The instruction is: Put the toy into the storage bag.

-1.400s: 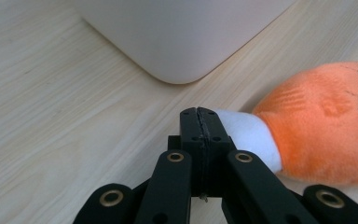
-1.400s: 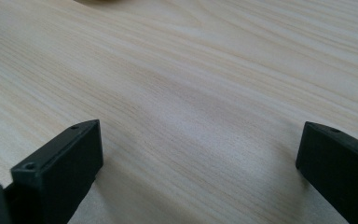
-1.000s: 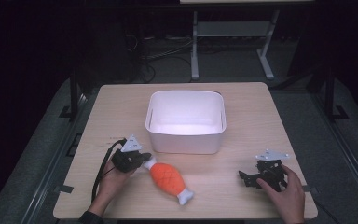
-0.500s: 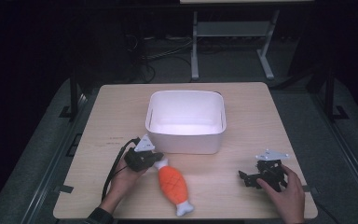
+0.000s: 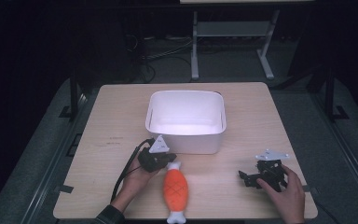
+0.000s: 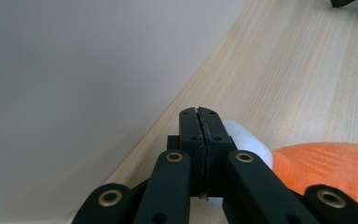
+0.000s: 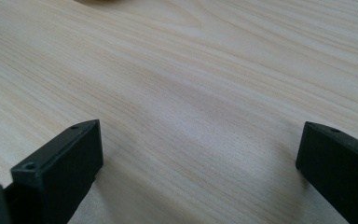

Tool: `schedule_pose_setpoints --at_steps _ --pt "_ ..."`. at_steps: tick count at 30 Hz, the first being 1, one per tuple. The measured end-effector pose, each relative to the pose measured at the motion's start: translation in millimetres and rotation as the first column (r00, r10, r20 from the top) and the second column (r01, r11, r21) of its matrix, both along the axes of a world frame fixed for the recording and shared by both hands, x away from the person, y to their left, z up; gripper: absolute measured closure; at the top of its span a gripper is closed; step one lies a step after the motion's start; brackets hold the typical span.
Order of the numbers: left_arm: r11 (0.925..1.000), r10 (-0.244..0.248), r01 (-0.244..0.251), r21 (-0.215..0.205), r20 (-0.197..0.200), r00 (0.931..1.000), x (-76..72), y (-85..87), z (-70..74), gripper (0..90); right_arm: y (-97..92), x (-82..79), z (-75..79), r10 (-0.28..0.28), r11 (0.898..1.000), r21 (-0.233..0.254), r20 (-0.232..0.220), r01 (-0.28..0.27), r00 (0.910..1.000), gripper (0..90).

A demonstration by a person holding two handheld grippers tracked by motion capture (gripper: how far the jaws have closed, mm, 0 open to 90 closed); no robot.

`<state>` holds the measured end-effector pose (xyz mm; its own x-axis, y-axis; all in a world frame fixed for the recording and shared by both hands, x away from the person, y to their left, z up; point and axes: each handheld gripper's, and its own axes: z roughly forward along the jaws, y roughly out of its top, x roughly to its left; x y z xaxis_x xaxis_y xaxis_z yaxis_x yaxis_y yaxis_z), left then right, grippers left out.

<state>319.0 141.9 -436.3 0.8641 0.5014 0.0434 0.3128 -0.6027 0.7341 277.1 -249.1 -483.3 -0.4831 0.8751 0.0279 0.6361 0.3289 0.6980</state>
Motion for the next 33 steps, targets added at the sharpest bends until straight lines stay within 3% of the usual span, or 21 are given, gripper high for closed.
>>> schedule_pose_setpoints --at_steps 6,11,17,19,28,33 --pt "0.9992 0.026 -0.026 -0.029 0.013 0.9996 -2.9 11.3 9.8 87.9 0.0 0.0 0.0 0.000 1.000 0.000 0.000 0.000 1.0000 0.0" --pt "0.9988 0.030 -0.030 -0.039 0.007 0.9995 -18.3 24.3 15.5 89.7 0.0 0.0 0.0 0.000 1.000 0.000 0.000 0.000 1.0000 0.0" --pt "0.9992 0.025 -0.026 -0.030 -0.024 0.9994 -36.4 33.0 9.2 89.7 0.0 0.0 0.0 0.000 1.000 0.000 0.000 0.000 1.0000 0.0" --pt "0.9999 0.012 -0.012 0.004 -0.036 0.9993 -44.9 32.9 1.9 89.8 0.0 0.0 0.0 0.000 1.000 0.000 0.000 0.000 1.0000 0.0" --pt "0.9994 0.023 -0.022 0.026 -0.033 0.9992 -33.4 27.2 -5.0 89.8 0.0 0.0 0.0 0.000 1.000 0.000 0.000 0.000 1.0000 0.0" --pt "0.9987 -0.003 0.004 0.050 -0.025 0.9997 -24.2 12.8 -6.1 89.8 0.0 0.0 0.0 0.000 1.000 0.000 0.000 0.000 1.0000 0.0"
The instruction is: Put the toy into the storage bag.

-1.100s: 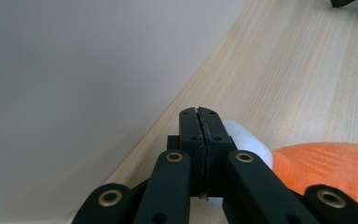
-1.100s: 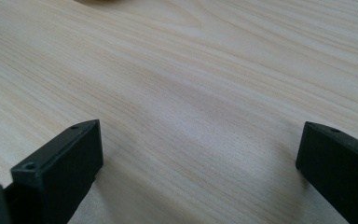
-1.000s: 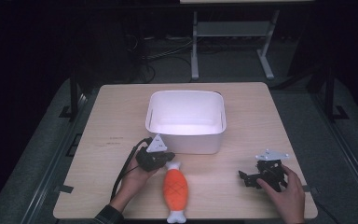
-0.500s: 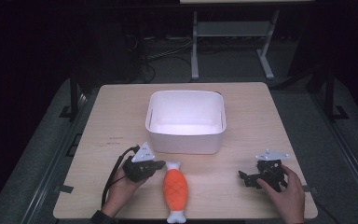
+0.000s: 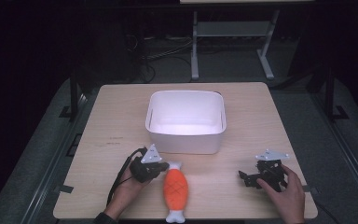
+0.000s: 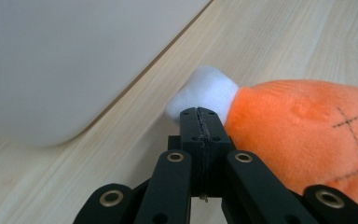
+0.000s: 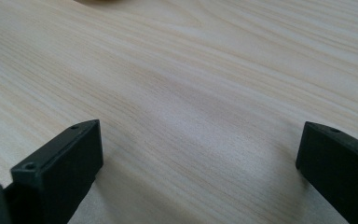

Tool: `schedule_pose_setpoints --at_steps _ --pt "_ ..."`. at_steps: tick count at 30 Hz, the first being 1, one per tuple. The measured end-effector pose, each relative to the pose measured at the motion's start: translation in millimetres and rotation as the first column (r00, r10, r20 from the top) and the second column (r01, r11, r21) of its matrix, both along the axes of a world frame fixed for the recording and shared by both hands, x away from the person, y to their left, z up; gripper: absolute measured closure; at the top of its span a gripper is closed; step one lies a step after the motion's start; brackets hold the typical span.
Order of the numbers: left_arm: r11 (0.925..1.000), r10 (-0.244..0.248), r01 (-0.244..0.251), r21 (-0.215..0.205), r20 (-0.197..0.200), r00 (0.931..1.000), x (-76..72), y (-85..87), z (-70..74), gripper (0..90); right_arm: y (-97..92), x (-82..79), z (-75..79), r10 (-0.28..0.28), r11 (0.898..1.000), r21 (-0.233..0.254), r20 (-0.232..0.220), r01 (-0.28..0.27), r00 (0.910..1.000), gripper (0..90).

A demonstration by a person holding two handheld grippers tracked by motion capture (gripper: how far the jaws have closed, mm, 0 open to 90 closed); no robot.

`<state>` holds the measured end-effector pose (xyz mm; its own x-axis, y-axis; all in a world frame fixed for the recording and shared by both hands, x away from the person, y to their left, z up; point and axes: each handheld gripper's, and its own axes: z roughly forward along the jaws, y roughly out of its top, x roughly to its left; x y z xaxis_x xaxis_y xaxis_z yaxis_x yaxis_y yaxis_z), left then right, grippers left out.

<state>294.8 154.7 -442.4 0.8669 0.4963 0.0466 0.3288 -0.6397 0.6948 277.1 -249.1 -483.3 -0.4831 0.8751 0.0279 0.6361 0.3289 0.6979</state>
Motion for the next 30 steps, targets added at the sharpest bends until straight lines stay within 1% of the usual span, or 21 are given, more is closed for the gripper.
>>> schedule_pose_setpoints --at_steps 3,5,7,8,9,10,12,14,15,17,20,21,22,23,24,27,28,29,30 --pt "1.0000 -0.006 0.006 -0.001 -0.001 1.0000 3.1 -5.2 0.3 89.8 0.0 0.0 0.0 0.000 1.000 0.000 0.000 0.000 1.0000 0.0" --pt "0.9995 -0.032 0.032 0.007 0.000 0.9995 7.7 -13.8 0.7 89.8 0.0 0.0 0.0 0.000 1.000 0.000 0.000 0.000 1.0000 0.0" --pt "0.9992 -0.038 0.039 0.009 -0.001 0.9993 9.0 -17.1 0.7 89.8 0.0 0.0 0.0 0.000 1.000 0.000 0.000 0.000 1.0000 0.0" --pt "0.9984 -0.055 0.055 0.009 -0.009 0.9984 11.6 -24.1 0.7 89.7 0.0 0.0 0.0 0.000 1.000 0.000 0.000 0.000 1.0000 0.0" --pt "0.9976 -0.068 0.068 0.014 -0.007 0.9977 12.5 -27.4 1.2 89.7 0.0 0.0 0.0 0.000 1.000 0.000 0.000 0.000 1.0000 0.0" --pt "0.9976 -0.068 0.068 0.014 -0.007 0.9977 12.5 -27.4 1.2 89.7 0.0 0.0 0.0 0.000 1.000 0.000 0.000 0.000 1.0000 0.0" --pt "0.9964 -0.083 0.083 0.011 -0.005 0.9965 14.3 -33.6 2.6 89.8 0.0 0.0 0.0 0.000 1.000 0.000 0.000 0.000 1.0000 0.0" --pt "0.9943 -0.106 0.106 0.014 -0.005 0.9943 17.3 -41.3 4.3 89.7 0.0 0.0 0.0 0.000 1.000 0.000 0.000 0.000 1.0000 0.0" --pt "0.9943 -0.106 0.106 0.014 -0.005 0.9943 17.3 -41.3 4.3 89.7 0.0 0.0 0.0 0.000 1.000 0.000 0.000 0.000 1.0000 0.0" --pt "0.9910 -0.133 0.133 0.016 -0.009 0.9911 18.8 -49.8 4.4 89.7 0.0 0.0 0.0 0.000 1.000 0.000 0.000 0.000 1.0000 0.0" --pt "0.9891 -0.146 0.146 0.014 -0.013 0.9892 18.5 -55.9 4.4 89.8 0.0 0.0 0.0 0.000 1.000 0.000 0.000 0.000 1.0000 0.0" --pt "0.9868 -0.160 0.161 0.022 -0.012 0.9870 18.8 -58.2 4.8 89.8 0.0 0.0 0.0 0.000 1.000 0.000 0.000 0.000 1.0000 0.0" --pt "0.9849 -0.172 0.172 0.021 -0.016 0.9850 17.7 -63.4 5.0 89.8 0.0 0.0 0.0 0.000 1.000 0.000 0.000 0.000 1.0000 0.0" --pt "0.9849 -0.172 0.172 0.021 -0.016 0.9850 17.7 -63.4 5.0 89.7 0.0 0.0 0.0 0.000 1.000 0.000 0.000 0.000 1.0000 0.0" --pt "0.9826 -0.184 0.185 0.020 -0.015 0.9828 16.1 -67.8 4.6 89.8 0.0 0.0 0.0 0.000 1.000 0.000 0.000 0.000 1.0000 0.0" --pt "0.9808 -0.195 0.195 0.013 -0.020 0.9807 15.1 -69.3 4.6 89.7 0.0 0.0 0.0 0.000 1.000 0.000 0.000 0.000 1.0000 0.0" --pt "0.9795 -0.199 0.200 0.025 -0.020 0.9797 15.1 -67.3 6.7 89.7 0.0 0.0 0.0 0.000 1.000 0.000 0.000 0.000 1.0000 0.0" --pt "0.9795 -0.199 0.200 0.025 -0.020 0.9797 15.1 -67.3 6.7 89.7 0.0 0.0 0.0 0.000 1.000 0.000 0.000 0.000 1.0000 0.0" --pt "0.9818 -0.190 0.190 0.011 -0.020 0.9817 14.5 -66.0 7.7 89.7 0.0 0.0 0.0 0.000 1.000 0.000 0.000 0.000 1.0000 0.0"
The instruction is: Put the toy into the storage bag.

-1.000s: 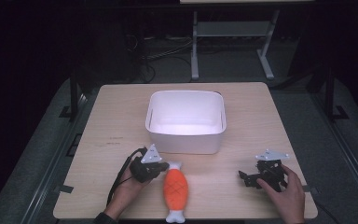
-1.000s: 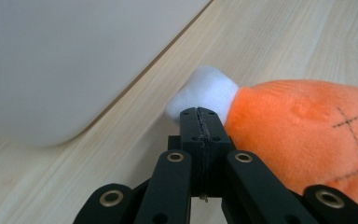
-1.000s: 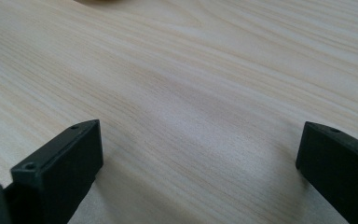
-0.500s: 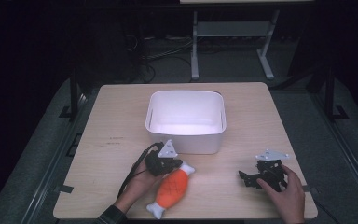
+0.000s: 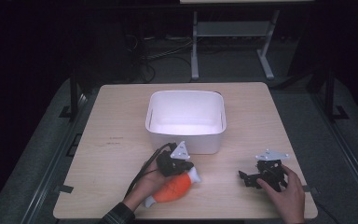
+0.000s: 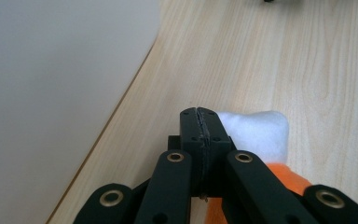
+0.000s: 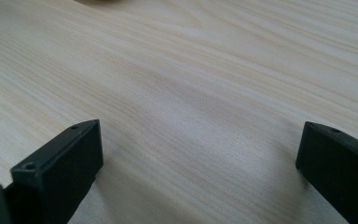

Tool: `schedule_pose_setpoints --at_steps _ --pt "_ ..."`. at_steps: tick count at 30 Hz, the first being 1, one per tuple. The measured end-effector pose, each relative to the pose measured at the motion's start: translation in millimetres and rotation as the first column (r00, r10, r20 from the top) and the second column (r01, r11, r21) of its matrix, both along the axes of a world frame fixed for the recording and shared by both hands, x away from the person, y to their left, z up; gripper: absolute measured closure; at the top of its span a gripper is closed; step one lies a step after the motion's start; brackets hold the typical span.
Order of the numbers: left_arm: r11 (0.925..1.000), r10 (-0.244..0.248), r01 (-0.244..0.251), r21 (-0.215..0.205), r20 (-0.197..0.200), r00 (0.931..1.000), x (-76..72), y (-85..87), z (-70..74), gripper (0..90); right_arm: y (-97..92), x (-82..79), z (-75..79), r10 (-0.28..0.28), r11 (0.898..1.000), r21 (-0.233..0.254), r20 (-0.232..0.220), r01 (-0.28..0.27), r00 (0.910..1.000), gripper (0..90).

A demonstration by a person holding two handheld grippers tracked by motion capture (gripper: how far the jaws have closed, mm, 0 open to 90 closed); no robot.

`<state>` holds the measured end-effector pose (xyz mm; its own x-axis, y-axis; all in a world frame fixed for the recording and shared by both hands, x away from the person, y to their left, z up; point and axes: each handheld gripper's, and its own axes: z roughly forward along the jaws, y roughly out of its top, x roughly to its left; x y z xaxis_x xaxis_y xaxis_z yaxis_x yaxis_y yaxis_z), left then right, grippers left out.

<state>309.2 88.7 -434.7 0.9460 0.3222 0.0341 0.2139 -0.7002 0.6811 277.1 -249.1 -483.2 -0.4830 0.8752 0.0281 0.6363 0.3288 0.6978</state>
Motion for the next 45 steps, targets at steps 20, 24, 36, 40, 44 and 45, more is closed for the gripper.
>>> schedule_pose_setpoints --at_steps 20,24,36,40,44,45 --pt "0.9942 0.070 -0.080 -0.072 -0.132 0.9888 -10.9 38.7 22.6 38.0 0.0 0.0 0.0 0.000 1.000 0.000 0.000 0.000 1.0000 0.0" --pt "0.9936 0.069 -0.082 -0.078 -0.151 0.9860 -17.2 45.4 23.0 23.9 0.0 0.0 0.0 0.000 1.000 0.000 0.000 0.000 1.0000 0.0" --pt "0.9960 0.047 -0.057 -0.069 -0.141 0.9889 -36.9 58.1 18.9 12.8 0.0 0.0 0.0 0.000 1.000 0.000 0.000 0.000 1.0000 0.0" --pt "0.9952 0.050 -0.061 -0.077 -0.135 0.9896 -41.1 63.1 13.5 12.8 0.0 0.0 0.0 0.000 1.000 0.000 0.000 0.000 1.0000 0.0" --pt "0.9955 0.050 -0.061 -0.073 -0.143 0.9885 -42.5 65.7 7.7 12.8 0.0 0.0 0.0 0.000 1.000 0.000 0.000 0.000 1.0000 0.0" --pt "0.9955 0.050 -0.061 -0.073 -0.143 0.9885 -42.5 65.7 7.7 12.8 0.0 0.0 0.0 0.000 1.000 0.000 0.000 0.000 1.0000 0.0"
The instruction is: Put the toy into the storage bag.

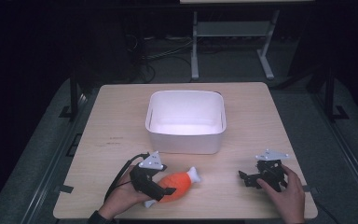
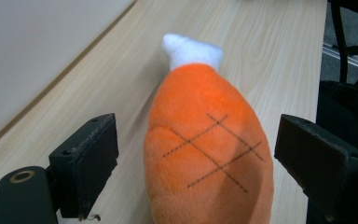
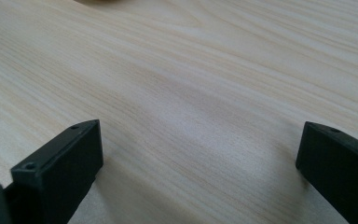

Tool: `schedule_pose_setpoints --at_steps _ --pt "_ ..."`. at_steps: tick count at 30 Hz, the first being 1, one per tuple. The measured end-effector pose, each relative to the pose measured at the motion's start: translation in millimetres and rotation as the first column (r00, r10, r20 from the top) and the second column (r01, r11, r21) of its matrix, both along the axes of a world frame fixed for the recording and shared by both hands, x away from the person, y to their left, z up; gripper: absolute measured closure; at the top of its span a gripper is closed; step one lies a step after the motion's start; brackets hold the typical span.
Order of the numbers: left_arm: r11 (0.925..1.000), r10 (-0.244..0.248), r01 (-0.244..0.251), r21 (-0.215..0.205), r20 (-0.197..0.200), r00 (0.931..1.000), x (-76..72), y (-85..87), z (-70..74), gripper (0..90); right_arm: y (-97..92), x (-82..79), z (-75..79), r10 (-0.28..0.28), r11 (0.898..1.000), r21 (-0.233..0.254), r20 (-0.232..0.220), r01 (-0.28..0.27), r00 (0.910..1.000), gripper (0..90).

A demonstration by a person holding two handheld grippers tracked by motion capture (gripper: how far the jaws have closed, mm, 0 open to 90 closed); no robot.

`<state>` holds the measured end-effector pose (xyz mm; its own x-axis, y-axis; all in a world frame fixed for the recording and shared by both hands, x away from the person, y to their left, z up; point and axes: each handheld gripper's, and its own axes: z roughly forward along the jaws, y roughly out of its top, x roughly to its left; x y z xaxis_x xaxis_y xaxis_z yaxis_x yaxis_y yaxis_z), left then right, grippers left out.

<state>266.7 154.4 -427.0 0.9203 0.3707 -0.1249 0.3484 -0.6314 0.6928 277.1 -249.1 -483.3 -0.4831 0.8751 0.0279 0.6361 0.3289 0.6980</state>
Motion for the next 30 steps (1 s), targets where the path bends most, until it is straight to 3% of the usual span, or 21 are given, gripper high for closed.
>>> schedule_pose_setpoints --at_steps 16,24,30 --pt "0.9993 -0.035 0.035 0.016 -0.022 0.9992 0.3 -8.4 -13.5 12.8 0.0 0.0 0.0 0.000 1.000 0.000 0.000 0.000 1.0000 0.0" --pt "0.9949 -0.081 0.084 0.056 -0.042 0.9958 -2.9 -17.4 -19.6 13.1 0.0 0.0 0.0 0.000 1.000 0.000 0.000 0.000 1.0000 0.0" --pt "0.9929 -0.086 0.089 0.079 -0.043 0.9954 -3.9 -19.9 -22.0 14.4 0.0 0.0 0.0 0.000 1.000 0.000 0.000 0.000 1.0000 0.0"
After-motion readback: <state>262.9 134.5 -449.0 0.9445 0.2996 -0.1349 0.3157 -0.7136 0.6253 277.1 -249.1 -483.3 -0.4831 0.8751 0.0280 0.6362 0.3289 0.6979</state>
